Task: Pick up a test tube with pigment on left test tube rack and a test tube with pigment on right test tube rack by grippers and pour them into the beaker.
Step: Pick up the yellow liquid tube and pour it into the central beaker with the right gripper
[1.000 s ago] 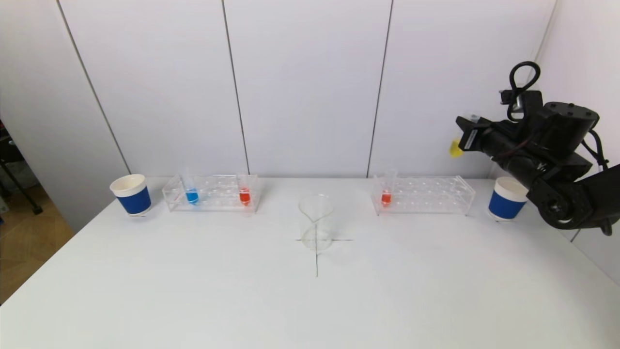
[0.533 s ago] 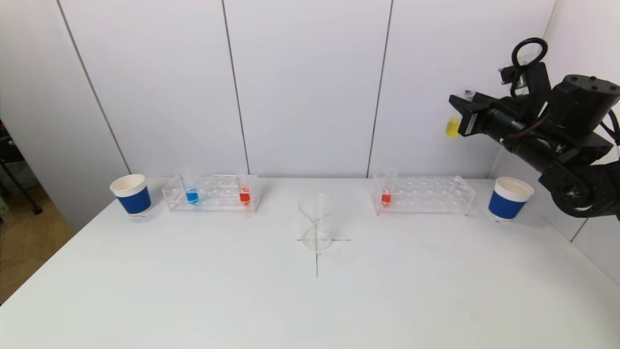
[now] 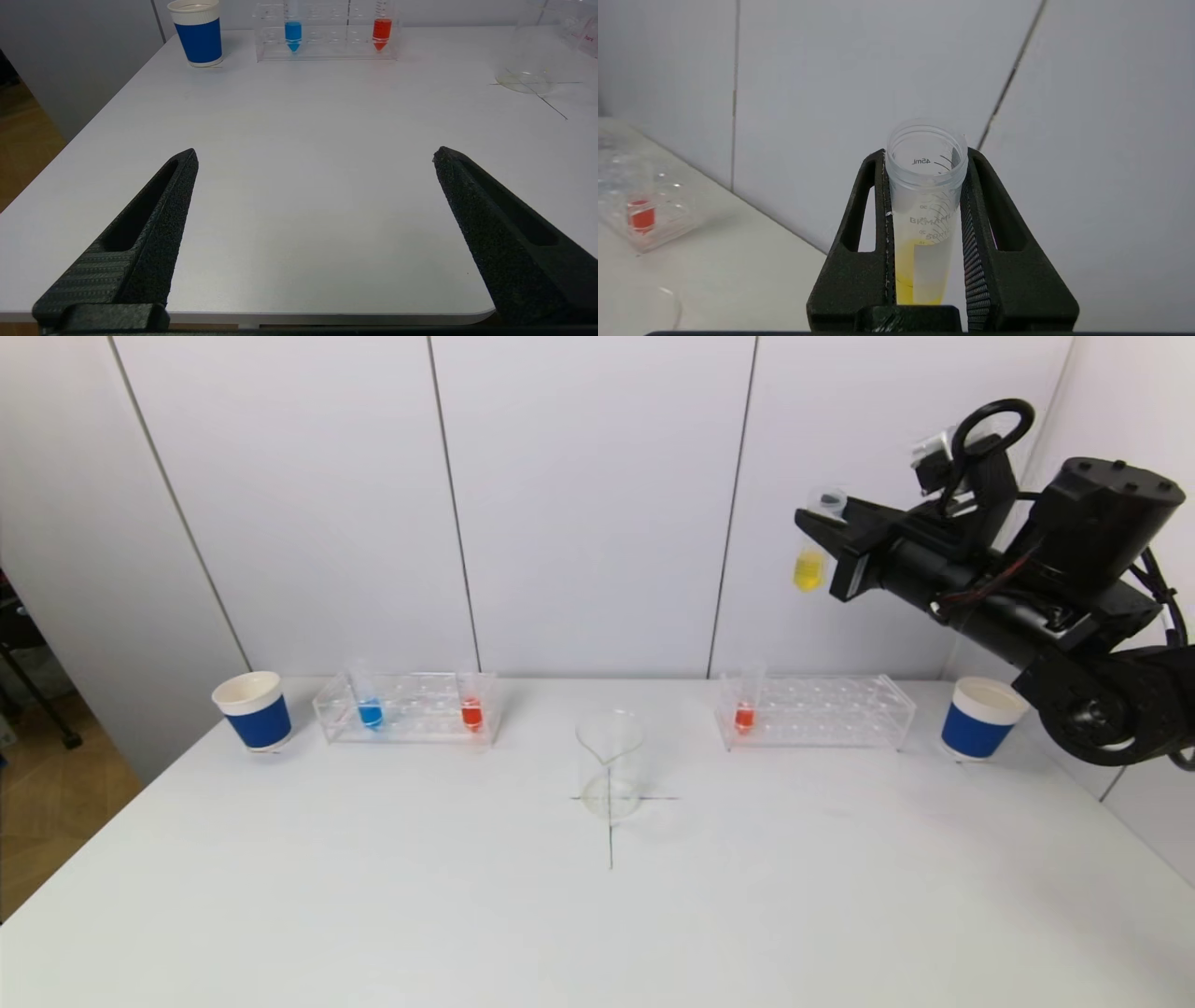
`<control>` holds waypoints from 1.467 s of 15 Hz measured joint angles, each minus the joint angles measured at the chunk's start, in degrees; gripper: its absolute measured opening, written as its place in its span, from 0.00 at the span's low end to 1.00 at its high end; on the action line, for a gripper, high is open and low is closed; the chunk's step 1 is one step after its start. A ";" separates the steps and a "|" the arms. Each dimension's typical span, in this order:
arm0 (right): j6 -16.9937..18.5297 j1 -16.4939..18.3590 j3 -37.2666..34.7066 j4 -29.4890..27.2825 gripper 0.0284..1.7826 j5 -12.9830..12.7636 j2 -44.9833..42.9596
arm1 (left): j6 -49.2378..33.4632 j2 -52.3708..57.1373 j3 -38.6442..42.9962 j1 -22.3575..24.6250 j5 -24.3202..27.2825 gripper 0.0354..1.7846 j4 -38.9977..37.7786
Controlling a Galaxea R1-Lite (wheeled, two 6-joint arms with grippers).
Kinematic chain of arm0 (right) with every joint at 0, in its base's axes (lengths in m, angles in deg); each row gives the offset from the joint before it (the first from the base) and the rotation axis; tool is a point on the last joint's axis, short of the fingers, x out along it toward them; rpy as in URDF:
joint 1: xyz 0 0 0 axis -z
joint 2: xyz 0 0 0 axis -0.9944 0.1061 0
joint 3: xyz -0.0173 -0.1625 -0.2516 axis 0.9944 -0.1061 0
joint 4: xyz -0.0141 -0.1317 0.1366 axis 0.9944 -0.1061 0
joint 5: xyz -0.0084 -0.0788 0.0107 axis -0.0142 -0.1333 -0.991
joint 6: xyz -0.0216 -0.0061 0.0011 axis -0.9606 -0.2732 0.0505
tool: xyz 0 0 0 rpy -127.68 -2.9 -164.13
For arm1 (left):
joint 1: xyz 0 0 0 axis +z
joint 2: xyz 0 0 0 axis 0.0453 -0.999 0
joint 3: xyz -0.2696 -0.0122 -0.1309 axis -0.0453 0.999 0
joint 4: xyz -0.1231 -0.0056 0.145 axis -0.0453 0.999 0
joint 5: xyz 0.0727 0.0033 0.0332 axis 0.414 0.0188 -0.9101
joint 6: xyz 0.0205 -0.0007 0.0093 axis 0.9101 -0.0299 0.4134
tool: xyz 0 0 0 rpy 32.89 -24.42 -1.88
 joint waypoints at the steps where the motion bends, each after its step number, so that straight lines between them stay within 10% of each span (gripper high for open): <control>1: -1.15 -0.91 -0.22 0.07 0.25 1.66 0.05 | 0.00 0.00 0.00 0.00 -0.02 0.99 0.00; 22: -24.09 -9.92 7.74 -0.26 0.25 10.81 17.44 | -0.02 0.00 0.00 0.02 -0.02 0.99 0.00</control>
